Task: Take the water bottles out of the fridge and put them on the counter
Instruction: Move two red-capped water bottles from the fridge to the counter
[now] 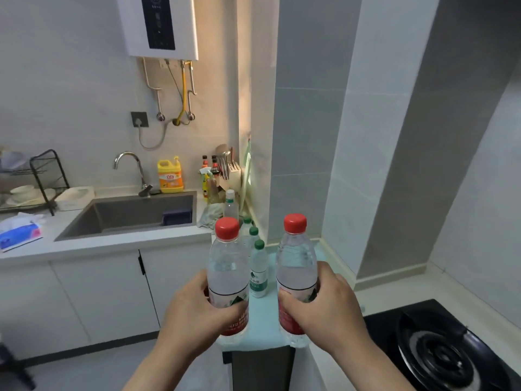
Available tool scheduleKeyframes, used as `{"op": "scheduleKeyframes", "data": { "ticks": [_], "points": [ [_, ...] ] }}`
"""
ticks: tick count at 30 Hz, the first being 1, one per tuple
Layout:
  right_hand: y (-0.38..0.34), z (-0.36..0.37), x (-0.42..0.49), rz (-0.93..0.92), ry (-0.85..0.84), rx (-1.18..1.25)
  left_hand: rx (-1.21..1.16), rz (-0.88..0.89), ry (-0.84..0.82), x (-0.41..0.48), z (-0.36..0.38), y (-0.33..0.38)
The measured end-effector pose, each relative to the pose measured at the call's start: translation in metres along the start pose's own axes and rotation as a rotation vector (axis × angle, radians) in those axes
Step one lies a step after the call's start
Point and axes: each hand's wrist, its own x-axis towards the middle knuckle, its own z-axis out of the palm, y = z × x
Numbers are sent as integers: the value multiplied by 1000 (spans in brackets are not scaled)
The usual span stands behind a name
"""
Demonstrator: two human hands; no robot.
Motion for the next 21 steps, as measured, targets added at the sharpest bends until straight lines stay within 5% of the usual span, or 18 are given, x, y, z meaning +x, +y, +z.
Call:
{"op": "scheduleKeyframes", "data": {
  "ticks": [21],
  "points": [
    [117, 160, 192, 233, -346, -17, 37, -384, 24, 178, 124, -141]
  ]
}}
